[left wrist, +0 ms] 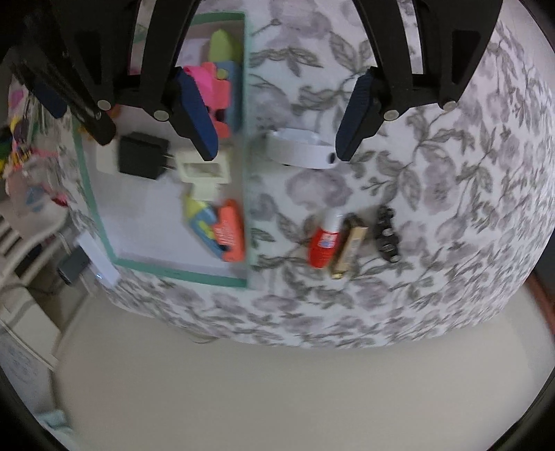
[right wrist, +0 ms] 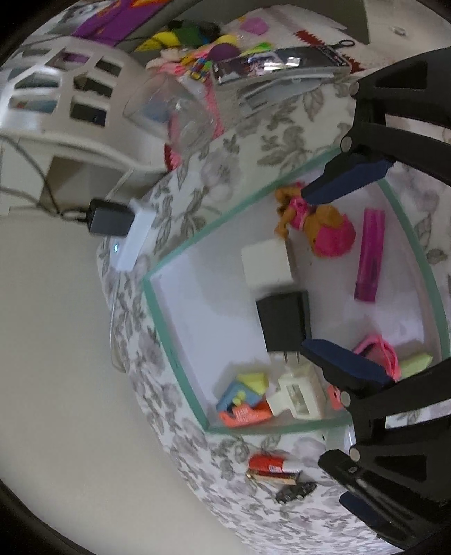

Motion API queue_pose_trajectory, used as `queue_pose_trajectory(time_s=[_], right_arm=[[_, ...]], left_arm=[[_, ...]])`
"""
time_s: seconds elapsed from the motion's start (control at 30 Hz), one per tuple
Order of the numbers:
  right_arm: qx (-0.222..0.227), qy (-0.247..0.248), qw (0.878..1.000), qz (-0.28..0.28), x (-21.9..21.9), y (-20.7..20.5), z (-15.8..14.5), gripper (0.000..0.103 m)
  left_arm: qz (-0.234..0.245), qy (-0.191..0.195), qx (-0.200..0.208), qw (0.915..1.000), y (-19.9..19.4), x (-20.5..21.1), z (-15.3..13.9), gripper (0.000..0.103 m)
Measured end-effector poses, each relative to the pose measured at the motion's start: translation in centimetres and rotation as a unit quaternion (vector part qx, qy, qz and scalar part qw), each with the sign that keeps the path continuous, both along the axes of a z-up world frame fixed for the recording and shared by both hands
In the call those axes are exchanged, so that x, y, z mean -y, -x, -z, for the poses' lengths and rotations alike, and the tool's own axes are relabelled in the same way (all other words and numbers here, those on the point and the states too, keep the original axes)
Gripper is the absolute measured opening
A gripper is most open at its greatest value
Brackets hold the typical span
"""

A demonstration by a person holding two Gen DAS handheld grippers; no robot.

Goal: Organize rigid objects
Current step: 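Open both tools to drop the watch and figure into the tray, then move both tools back toward the black toy car in the pile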

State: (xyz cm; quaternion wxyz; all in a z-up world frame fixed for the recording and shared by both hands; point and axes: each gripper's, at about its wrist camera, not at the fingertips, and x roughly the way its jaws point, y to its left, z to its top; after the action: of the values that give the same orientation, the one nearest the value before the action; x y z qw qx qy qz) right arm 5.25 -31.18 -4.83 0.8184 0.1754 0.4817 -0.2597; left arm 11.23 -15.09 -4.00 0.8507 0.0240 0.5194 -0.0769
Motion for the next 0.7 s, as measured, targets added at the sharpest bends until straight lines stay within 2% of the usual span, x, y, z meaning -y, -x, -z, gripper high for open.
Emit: queue_pose_trajectory(time_s=[0.1,0.17,0.2,0.37,0.4,0.43,0.47,0.7], right_arm=[[0.000,0.009,1.000,-0.017,-1.0,-0.5,-0.1,0.088],[0.002,0.009,1.000,-0.024,-1.5,-0.8,-0.1,0.099],[0.004,0.010,1.000,-0.027,-1.7,-0.8,-0.2,0.100],[0.011,0.011,0.999,-0.041,-2.8,-1.3,-0.3,0.103],[0.011,0.012,0.999,-0.045,-3.1,-1.4,-0.3,0.103],[0.011,0.012,0.999,-0.050,-3.5,-1.6,-0.3,0.103],[0.011,0.012,0.998,-0.053,-3.7,-1.7,-0.3,0.103],[0.026,0.003,0.995,-0.098,-7.1,-3.2,-0.6,0.103]], left_arm=[[-0.030,-0.011,-0.009,0.9994,-0.6,-1.5,0.3,0.084],[-0.047,-0.014,-0.014,0.9987,-1.0,-2.4,0.5,0.084],[-0.055,-0.014,-0.017,0.9982,-1.2,-2.9,0.6,0.084],[-0.098,-0.019,-0.032,0.9945,-2.1,-5.4,1.1,0.085],[-0.106,-0.021,-0.032,0.9936,-2.3,-5.9,1.1,0.087],[-0.114,-0.023,-0.032,0.9927,-2.5,-6.5,1.2,0.095],[-0.125,-0.024,-0.031,0.9914,-2.7,-7.1,1.1,0.098],[-0.185,-0.028,-0.025,0.9821,-4.1,-11.8,1.0,0.099]])
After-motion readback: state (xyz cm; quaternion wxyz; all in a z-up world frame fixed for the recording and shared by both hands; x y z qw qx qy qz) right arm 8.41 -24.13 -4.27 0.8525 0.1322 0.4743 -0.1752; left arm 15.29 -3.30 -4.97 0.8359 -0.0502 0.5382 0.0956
